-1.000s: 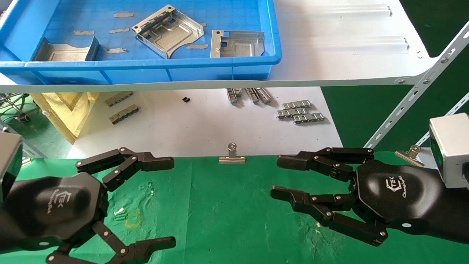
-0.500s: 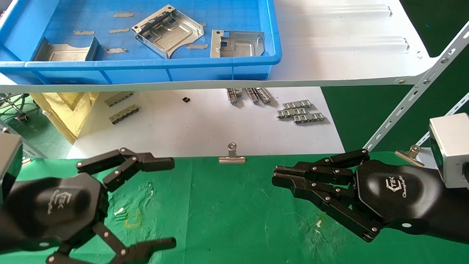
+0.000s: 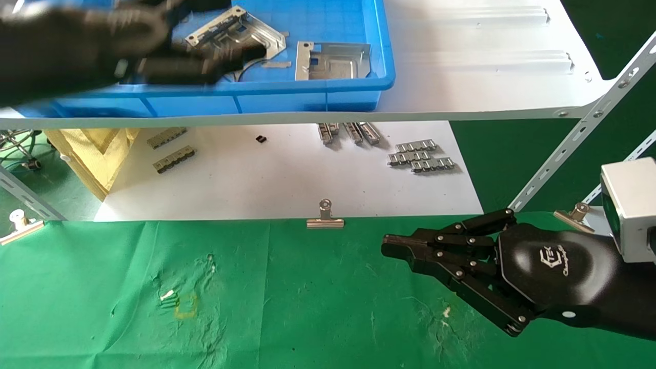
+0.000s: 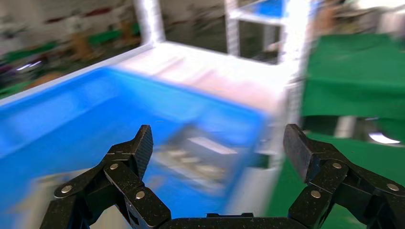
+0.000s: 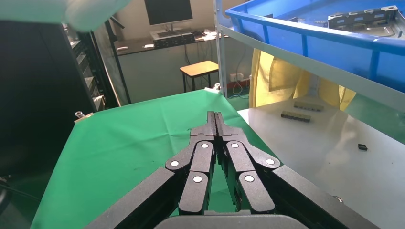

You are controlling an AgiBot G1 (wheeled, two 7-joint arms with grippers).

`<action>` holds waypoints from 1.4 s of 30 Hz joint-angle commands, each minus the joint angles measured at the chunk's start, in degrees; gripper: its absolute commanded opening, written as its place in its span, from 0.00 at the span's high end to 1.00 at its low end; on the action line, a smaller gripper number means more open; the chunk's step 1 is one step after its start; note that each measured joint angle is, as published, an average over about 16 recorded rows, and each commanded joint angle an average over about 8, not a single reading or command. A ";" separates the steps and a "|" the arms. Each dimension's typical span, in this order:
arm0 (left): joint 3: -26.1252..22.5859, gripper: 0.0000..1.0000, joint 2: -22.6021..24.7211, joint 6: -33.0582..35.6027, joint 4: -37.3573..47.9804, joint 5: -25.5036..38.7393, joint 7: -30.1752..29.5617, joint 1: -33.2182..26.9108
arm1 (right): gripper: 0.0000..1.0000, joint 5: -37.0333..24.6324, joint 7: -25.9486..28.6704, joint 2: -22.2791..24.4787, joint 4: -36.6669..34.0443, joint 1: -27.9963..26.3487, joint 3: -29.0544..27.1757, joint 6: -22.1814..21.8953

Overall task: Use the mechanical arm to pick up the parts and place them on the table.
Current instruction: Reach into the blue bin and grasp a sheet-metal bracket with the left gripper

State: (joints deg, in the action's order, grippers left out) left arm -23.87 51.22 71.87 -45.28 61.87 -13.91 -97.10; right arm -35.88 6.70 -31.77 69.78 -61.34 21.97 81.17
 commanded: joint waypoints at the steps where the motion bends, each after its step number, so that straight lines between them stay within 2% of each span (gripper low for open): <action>1: -1.83 0.00 2.77 -1.54 6.54 4.18 0.65 -5.40 | 1.00 0.00 0.00 0.00 0.00 0.00 0.00 0.00; 5: -4.72 0.48 8.17 -8.48 19.41 10.63 2.18 -12.06 | 0.98 0.00 0.00 0.00 0.00 0.00 0.00 0.00; 6: -5.39 0.61 9.36 -10.17 22.08 12.00 2.39 -13.27 | 0.92 0.00 0.00 0.00 0.00 0.00 0.00 0.00; 9: -7.12 0.98 12.24 -13.98 28.38 15.25 2.66 -16.03 | 0.55 0.00 0.00 0.00 0.00 0.00 0.00 0.00; 12: -8.27 1.00 13.83 -14.84 32.37 17.07 2.82 -17.86 | 0.17 0.00 0.00 0.00 0.00 0.00 0.00 0.00; 13: -8.53 1.00 14.14 -14.68 33.36 17.45 2.89 -18.34 | 0.06 0.00 0.00 0.00 0.00 0.00 0.00 0.00; 14: -8.74 1.00 14.36 -14.37 34.18 17.73 2.99 -18.72 | 0.00 0.00 0.00 0.00 0.00 0.00 0.00 0.00; 27: -9.74 1.00 15.27 -11.75 40.21 19.04 5.75 -20.97 | 0.00 0.00 0.00 0.00 0.00 0.00 0.00 0.00; 42: -8.89 1.00 15.95 -16.04 43.17 17.96 8.55 -21.27 | 0.00 0.00 0.00 0.00 0.00 0.00 0.00 0.00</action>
State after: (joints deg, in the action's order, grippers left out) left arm -32.65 67.09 56.03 -2.25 79.67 -5.31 -118.35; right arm -35.88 6.70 -31.77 69.78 -61.34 21.97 81.17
